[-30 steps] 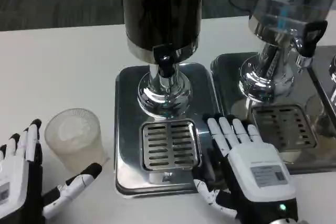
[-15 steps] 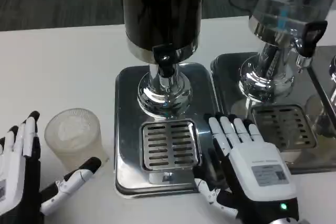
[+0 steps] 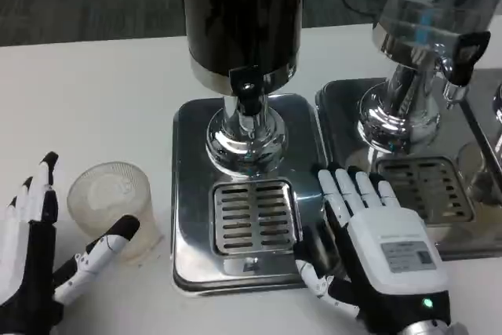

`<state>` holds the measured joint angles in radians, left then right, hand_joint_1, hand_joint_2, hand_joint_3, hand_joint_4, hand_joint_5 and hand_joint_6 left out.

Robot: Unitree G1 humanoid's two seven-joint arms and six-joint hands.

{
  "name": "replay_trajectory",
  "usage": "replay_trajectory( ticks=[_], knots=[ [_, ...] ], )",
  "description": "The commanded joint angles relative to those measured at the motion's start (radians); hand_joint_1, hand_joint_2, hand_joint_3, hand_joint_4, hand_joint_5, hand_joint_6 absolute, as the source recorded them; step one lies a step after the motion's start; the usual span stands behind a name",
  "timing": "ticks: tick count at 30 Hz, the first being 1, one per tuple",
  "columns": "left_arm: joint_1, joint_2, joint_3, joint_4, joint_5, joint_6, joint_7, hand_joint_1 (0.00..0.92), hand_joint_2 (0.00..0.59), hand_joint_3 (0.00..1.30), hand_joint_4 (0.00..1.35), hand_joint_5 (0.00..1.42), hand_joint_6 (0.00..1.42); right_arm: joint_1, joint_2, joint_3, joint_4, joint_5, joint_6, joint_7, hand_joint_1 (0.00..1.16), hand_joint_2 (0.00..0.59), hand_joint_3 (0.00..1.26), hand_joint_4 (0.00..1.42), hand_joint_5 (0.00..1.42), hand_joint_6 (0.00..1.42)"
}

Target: Grasp the cup under the faucet to collect the drink, then remove the cup.

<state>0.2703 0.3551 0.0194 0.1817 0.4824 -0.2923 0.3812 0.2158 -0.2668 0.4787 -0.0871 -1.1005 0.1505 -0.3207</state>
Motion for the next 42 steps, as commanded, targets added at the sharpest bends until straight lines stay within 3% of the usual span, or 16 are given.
replay_trajectory(
  ticks=[1, 7, 11, 25, 32, 42],
  knots=[
    [-0.012, 0.019, -0.006, 0.064, -0.021, -0.073, -0.024, 0.000, 0.000, 0.00, 0.00, 0.00, 0.00, 0.011, 0.009, 0.002, -0.012, 0.009, 0.011, 0.009, 0.32, 0.411, 0.00, 0.00, 0.00, 0.00],
    [-0.021, 0.031, -0.005, 0.107, -0.005, -0.140, -0.005, 0.000, 0.000, 0.00, 0.00, 0.00, 0.00, 0.023, 0.008, -0.010, -0.028, 0.007, 0.019, 0.012, 0.32, 0.411, 0.00, 0.00, 0.00, 0.00],
    [-0.016, 0.039, 0.009, 0.118, 0.015, -0.175, 0.038, 0.000, 0.000, 0.00, 0.00, 0.00, 0.00, 0.020, 0.016, 0.017, -0.028, -0.020, 0.026, 0.021, 0.32, 0.411, 0.00, 0.00, 0.00, 0.00],
    [0.005, 0.050, -0.002, 0.192, 0.093, -0.215, 0.153, 0.020, 0.000, 0.00, 0.00, 0.00, 0.00, 0.034, 0.022, 0.034, -0.027, -0.026, 0.056, 0.005, 0.36, 0.403, 0.00, 0.00, 0.00, 0.00],
    [-0.073, 0.022, -0.007, 0.316, 0.053, -0.261, 0.198, 0.053, 0.000, 0.00, 0.00, 0.01, 0.00, 0.038, 0.028, 0.030, -0.034, -0.024, 0.070, 0.001, 0.36, 0.408, 0.00, 0.00, 0.00, 0.00],
    [-0.179, 0.031, -0.049, 0.442, 0.050, -0.297, 0.179, 0.101, 0.000, 0.00, 0.00, 0.01, 0.00, 0.034, 0.026, 0.031, -0.029, -0.007, 0.056, -0.001, 0.36, 0.391, 0.00, 0.00, 0.00, 0.00]
  ],
)
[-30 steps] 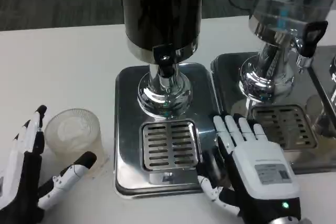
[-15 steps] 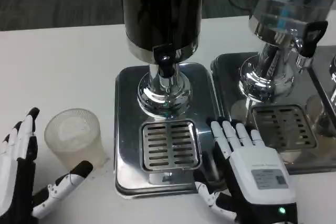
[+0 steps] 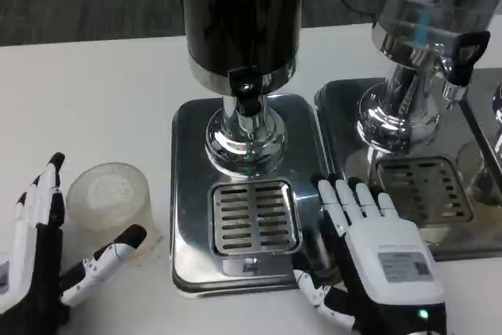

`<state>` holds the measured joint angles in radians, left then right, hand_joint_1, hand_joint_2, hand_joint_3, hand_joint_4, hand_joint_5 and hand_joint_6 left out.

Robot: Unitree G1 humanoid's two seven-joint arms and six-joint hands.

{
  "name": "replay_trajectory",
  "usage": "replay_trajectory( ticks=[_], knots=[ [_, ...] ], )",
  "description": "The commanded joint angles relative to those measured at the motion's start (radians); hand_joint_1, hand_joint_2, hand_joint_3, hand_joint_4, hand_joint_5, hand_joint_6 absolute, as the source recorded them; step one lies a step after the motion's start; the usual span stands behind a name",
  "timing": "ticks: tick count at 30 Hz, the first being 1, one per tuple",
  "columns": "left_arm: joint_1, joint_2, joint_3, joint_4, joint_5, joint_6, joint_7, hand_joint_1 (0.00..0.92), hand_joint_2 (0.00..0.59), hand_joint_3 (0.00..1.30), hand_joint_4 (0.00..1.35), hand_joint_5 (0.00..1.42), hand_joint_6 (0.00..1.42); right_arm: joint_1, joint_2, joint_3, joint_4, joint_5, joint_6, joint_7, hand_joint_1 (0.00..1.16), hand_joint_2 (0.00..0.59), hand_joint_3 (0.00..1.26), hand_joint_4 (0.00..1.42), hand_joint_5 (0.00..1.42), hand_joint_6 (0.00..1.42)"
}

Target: Grasp the cup under the faucet to collect the drink, then remove the cup.

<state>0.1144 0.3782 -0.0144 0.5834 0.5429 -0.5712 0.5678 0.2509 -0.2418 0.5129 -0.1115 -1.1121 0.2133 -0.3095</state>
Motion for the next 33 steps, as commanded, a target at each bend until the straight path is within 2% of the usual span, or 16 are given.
replay_trajectory(
  ticks=[1, 5, 7, 13, 19, 23, 26, 29, 33],
  knots=[
    [-0.033, 0.010, -0.022, 0.050, -0.008, -0.021, -0.010, 0.116, 0.004, 0.00, 0.00, 0.01, 0.00, -0.003, 0.002, -0.001, -0.005, 0.002, -0.005, -0.011, 0.36, 0.389, 0.00, 0.00, 0.00, 0.00],
    [-0.070, 0.015, -0.047, 0.088, -0.005, -0.012, -0.029, 0.198, 0.045, 0.00, 0.00, 0.02, 0.00, 0.001, 0.002, 0.000, -0.011, -0.011, 0.004, -0.015, 0.35, 0.386, 0.00, 0.00, 0.00, 0.00],
    [-0.084, 0.014, -0.052, 0.112, -0.013, -0.010, -0.029, 0.221, 0.044, 0.00, 0.00, 0.03, 0.01, -0.002, 0.004, -0.002, -0.007, -0.010, 0.005, -0.016, 0.35, 0.384, 0.00, 0.00, 0.00, 0.00],
    [-0.134, -0.001, -0.066, 0.180, -0.029, -0.038, -0.011, 0.190, 0.031, 0.00, 0.00, 0.09, 0.08, -0.007, -0.001, 0.000, -0.011, -0.010, 0.006, -0.005, 0.35, 0.381, 0.00, 0.00, 0.00, 0.00],
    [-0.152, -0.004, -0.077, 0.231, -0.028, -0.082, 0.034, 0.204, 0.037, 0.00, 0.00, 0.20, 0.20, -0.012, -0.003, -0.002, -0.004, 0.005, -0.006, -0.006, 0.35, 0.385, 0.00, 0.00, 0.00, 0.01],
    [-0.173, 0.003, -0.076, 0.278, -0.062, -0.109, -0.002, 0.205, 0.037, 0.00, 0.00, 0.22, 0.22, -0.017, -0.003, 0.003, -0.002, -0.003, 0.003, 0.005, 0.37, 0.370, 0.00, 0.00, 0.00, 0.03],
    [-0.179, 0.005, -0.079, 0.289, -0.066, -0.133, 0.015, 0.240, 0.044, 0.02, 0.09, 0.33, 0.36, -0.019, -0.004, 0.004, -0.002, -0.004, 0.004, 0.005, 0.37, 0.370, 0.00, 0.00, 0.00, 0.04],
    [-0.182, 0.005, -0.084, 0.302, -0.057, -0.154, 0.041, 0.304, 0.064, 0.11, 0.21, 0.45, 0.52, -0.018, -0.005, 0.002, -0.003, -0.003, 0.005, 0.007, 0.37, 0.370, 0.00, 0.00, 0.00, 0.06],
    [-0.185, 0.007, -0.091, 0.317, -0.043, -0.172, 0.081, 0.330, 0.073, 0.20, 0.33, 0.58, 0.66, -0.021, -0.008, 0.001, -0.003, -0.002, 0.004, 0.010, 0.37, 0.370, 0.00, 0.00, 0.00, 0.07]
  ],
)
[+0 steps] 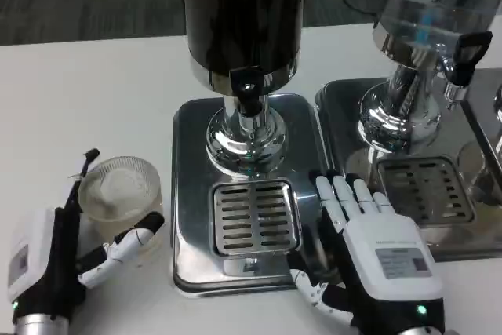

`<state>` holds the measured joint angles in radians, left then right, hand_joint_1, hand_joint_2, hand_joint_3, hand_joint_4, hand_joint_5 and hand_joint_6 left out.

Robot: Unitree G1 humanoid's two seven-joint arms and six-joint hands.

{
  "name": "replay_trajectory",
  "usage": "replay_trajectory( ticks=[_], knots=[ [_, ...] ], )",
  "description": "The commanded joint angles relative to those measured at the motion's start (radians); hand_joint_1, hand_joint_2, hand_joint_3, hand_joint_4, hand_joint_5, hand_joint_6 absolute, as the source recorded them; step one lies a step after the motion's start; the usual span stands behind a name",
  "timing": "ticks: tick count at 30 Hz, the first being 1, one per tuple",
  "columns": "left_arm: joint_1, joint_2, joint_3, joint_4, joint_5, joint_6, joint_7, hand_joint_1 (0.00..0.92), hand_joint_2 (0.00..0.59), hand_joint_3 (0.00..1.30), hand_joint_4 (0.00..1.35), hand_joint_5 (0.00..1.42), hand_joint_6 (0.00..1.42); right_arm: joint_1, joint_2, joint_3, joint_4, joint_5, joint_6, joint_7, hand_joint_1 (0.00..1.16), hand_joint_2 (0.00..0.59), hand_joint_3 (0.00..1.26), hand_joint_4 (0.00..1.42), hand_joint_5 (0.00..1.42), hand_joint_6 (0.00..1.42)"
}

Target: Grasp the cup under the faucet to collect the drink, then remove the cup.

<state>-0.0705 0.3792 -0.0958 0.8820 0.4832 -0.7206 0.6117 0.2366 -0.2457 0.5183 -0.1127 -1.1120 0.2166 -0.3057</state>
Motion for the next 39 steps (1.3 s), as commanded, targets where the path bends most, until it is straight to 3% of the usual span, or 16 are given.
replay_trajectory(
  ticks=[1, 5, 14, 27, 39],
  knots=[
    [-0.001, 0.008, -0.011, 0.020, 0.022, -0.026, 0.050, 0.337, 0.072, 0.22, 0.35, 0.60, 0.69, -0.006, -0.005, -0.005, -0.001, 0.001, -0.001, 0.008, 0.37, 0.370, 0.00, 0.00, 0.00, 0.07],
    [0.001, 0.007, -0.014, 0.021, 0.037, -0.036, 0.095, 0.365, 0.087, 0.29, 0.45, 0.69, 0.80, -0.010, -0.008, -0.005, 0.002, 0.004, -0.006, 0.010, 0.37, 0.370, 0.00, 0.00, 0.00, 0.08],
    [0.006, 0.002, -0.016, 0.017, 0.059, -0.033, 0.152, 0.428, 0.112, 0.34, 0.50, 0.77, 0.90, -0.011, -0.013, -0.007, -0.003, 0.004, -0.010, 0.013, 0.37, 0.370, 0.00, 0.00, 0.00, 0.09],
    [0.003, 0.008, -0.029, -0.017, 0.126, -0.010, 0.256, 0.464, 0.120, 0.34, 0.51, 0.77, 0.94, -0.016, -0.015, -0.014, -0.003, 0.002, -0.009, 0.012, 0.38, 0.377, 0.00, 0.00, 0.00, 0.11],
    [-0.032, 0.027, -0.037, -0.023, 0.146, -0.014, 0.282, 0.466, 0.121, 0.34, 0.50, 0.77, 0.94, -0.010, -0.009, -0.019, -0.008, -0.003, -0.002, 0.004, 0.38, 0.377, 0.00, 0.00, 0.00, 0.11]
  ],
)
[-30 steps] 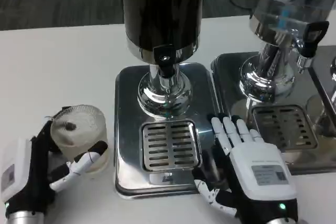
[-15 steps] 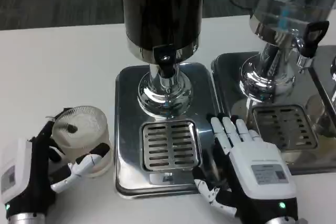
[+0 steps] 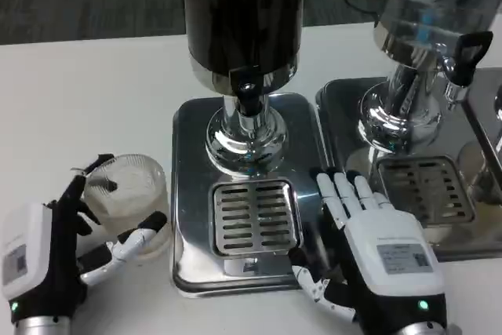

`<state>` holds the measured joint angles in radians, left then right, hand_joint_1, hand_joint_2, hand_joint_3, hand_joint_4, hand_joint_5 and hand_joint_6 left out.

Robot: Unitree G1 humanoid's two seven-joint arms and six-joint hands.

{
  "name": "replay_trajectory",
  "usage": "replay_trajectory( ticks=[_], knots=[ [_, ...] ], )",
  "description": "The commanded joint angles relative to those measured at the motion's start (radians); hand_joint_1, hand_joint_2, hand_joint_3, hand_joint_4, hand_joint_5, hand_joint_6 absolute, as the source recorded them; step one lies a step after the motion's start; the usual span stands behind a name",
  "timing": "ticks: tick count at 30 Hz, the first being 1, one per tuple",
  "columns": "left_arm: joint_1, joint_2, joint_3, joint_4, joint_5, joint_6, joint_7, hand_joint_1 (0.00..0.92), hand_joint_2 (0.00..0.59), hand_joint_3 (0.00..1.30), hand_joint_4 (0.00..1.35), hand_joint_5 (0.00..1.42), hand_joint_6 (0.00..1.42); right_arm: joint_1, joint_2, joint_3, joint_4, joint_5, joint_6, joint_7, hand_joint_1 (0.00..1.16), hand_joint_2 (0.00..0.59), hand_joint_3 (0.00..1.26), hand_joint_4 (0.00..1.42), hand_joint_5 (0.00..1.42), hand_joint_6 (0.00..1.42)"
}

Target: Grasp the cup under the faucet to collect the drink, then remove the cup.

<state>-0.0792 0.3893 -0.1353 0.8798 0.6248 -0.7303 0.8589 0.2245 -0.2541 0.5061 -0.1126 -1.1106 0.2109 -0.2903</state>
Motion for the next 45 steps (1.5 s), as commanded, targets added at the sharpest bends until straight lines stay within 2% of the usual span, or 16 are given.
replay_trajectory(
  ticks=[1, 9, 13, 15, 24, 29, 32, 36, 41, 45],
  knots=[
    [-0.023, 0.018, 0.002, -0.021, 0.006, -0.007, 0.040, 0.466, 0.121, 0.34, 0.50, 0.77, 0.94, 0.001, 0.003, -0.005, -0.005, -0.005, 0.004, -0.013, 0.38, 0.377, 0.00, 0.00, 0.00, 0.11],
    [-0.020, 0.015, -0.006, -0.063, 0.031, -0.007, 0.069, 0.467, 0.122, 0.34, 0.50, 0.77, 0.95, -0.008, 0.007, -0.008, 0.000, -0.007, 0.006, -0.012, 0.38, 0.372, 0.00, 0.00, 0.00, 0.11],
    [-0.016, 0.013, -0.026, -0.108, 0.055, -0.015, 0.062, 0.467, 0.122, 0.34, 0.50, 0.77, 0.95, 0.005, 0.010, -0.007, -0.017, -0.029, 0.025, -0.023, 0.39, 0.370, 0.00, 0.00, 0.00, 0.11],
    [-0.012, 0.014, -0.033, -0.129, 0.066, -0.019, 0.058, 0.467, 0.122, 0.34, 0.50, 0.76, 0.95, 0.012, 0.018, -0.001, -0.024, -0.045, 0.038, -0.033, 0.39, 0.368, 0.00, 0.00, 0.00, 0.07],
    [-0.021, 0.013, -0.073, -0.159, 0.097, -0.020, 0.036, 0.462, 0.120, 0.34, 0.50, 0.75, 0.93, 0.037, 0.033, -0.010, -0.038, -0.037, 0.051, -0.033, 0.40, 0.368, 0.00, 0.00, 0.00, 0.04],
    [-0.056, -0.002, -0.108, -0.129, 0.104, -0.016, 0.025, 0.459, 0.120, 0.32, 0.48, 0.75, 0.93, 0.046, 0.034, -0.007, -0.045, -0.048, 0.054, -0.033, 0.40, 0.368, 0.00, 0.00, 0.00, 0.04],
    [-0.094, -0.015, -0.150, -0.105, 0.134, -0.003, 0.030, 0.454, 0.123, 0.31, 0.47, 0.74, 0.93, 0.048, 0.039, -0.011, -0.044, -0.042, 0.057, -0.034, 0.40, 0.368, 0.00, 0.00, 0.00, 0.04],
    [-0.146, -0.029, -0.214, -0.054, 0.211, 0.040, 0.085, 0.449, 0.124, 0.30, 0.45, 0.72, 0.89, 0.039, 0.038, -0.001, -0.045, -0.058, 0.057, -0.028, 0.40, 0.368, 0.00, 0.00, 0.00, 0.06],
    [-0.192, -0.050, -0.268, 0.026, 0.232, 0.064, 0.122, 0.447, 0.125, 0.29, 0.44, 0.71, 0.87, 0.037, 0.031, -0.005, -0.048, -0.054, 0.055, -0.026, 0.40, 0.368, 0.00, 0.00, 0.00, 0.07],
    [-0.208, -0.050, -0.300, 0.046, 0.237, 0.076, 0.147, 0.426, 0.120, 0.28, 0.42, 0.68, 0.82, 0.045, 0.031, -0.003, -0.053, -0.052, 0.056, -0.024, 0.40, 0.368, 0.00, 0.00, 0.00, 0.07]
  ],
)
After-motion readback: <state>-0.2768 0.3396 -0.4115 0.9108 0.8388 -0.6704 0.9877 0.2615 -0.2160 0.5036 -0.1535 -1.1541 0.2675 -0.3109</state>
